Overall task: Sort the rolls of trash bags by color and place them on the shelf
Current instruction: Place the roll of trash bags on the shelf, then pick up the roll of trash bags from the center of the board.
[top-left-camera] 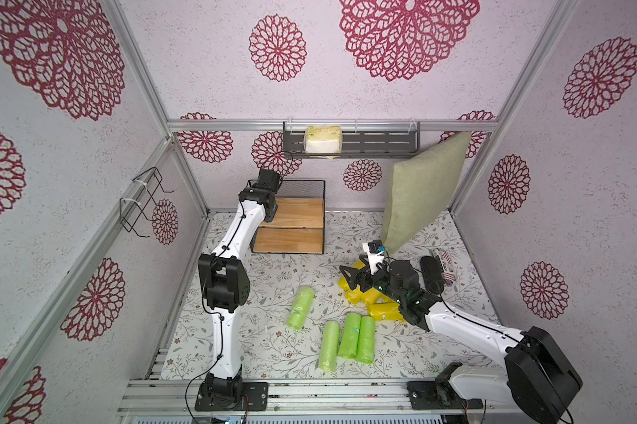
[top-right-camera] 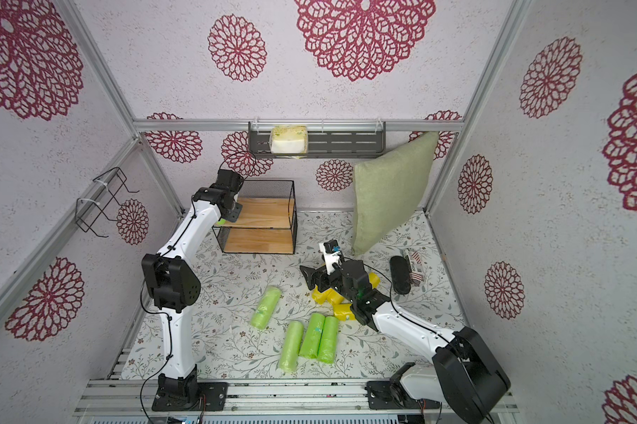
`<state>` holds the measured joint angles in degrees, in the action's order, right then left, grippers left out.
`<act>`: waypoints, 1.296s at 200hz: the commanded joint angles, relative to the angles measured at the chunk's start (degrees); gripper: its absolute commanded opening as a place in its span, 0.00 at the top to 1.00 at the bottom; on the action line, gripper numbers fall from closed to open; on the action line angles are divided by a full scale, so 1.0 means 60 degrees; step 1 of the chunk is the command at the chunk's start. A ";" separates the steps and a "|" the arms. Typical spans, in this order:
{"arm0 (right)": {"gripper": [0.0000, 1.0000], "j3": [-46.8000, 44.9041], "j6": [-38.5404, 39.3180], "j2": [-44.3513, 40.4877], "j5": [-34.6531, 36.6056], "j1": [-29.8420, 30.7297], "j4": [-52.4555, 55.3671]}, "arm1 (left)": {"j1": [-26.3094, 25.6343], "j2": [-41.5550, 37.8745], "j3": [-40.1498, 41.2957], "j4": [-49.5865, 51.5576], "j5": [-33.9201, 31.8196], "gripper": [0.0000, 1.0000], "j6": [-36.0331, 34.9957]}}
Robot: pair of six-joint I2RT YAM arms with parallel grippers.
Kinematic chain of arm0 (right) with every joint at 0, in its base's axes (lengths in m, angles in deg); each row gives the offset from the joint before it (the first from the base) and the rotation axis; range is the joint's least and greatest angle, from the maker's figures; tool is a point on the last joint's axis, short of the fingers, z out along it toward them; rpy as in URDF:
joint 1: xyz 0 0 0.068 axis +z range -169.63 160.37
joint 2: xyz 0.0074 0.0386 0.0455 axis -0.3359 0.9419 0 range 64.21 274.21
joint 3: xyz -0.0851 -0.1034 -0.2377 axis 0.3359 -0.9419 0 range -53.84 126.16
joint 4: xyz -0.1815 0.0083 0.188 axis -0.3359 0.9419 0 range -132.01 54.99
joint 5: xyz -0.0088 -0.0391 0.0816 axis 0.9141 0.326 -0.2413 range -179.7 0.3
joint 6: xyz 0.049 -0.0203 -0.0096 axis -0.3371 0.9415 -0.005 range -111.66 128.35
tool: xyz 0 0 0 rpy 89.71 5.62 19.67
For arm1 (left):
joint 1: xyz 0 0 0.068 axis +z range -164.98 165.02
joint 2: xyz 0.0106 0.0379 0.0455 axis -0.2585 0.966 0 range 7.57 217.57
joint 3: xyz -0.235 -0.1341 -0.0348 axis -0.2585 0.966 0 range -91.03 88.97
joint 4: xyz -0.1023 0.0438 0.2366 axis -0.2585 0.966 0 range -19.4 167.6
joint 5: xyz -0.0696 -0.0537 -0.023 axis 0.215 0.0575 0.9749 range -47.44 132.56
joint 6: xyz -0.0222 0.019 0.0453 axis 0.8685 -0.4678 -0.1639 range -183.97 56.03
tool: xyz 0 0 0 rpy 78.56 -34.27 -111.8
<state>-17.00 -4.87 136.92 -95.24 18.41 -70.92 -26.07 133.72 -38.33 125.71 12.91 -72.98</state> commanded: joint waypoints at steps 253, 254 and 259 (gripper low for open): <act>0.07 -0.0250 -0.0190 0.0436 -0.0089 -0.0058 0.0117 | -0.1929 -0.6615 0.7052 -0.2482 0.3805 0.23 0.3744; 0.06 -0.0258 -0.0195 0.0436 -0.0088 -0.0057 0.0124 | -0.1959 -0.6671 0.7133 -0.2501 0.3831 0.23 0.3788; 0.06 -0.0294 -0.0155 0.0440 -0.0042 -0.0064 0.0178 | -0.2100 -0.6898 0.7545 -0.2557 0.3998 0.23 0.4011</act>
<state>-18.75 -6.66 139.43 -95.55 18.41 -71.20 -35.10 96.98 -3.40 114.45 29.57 -56.61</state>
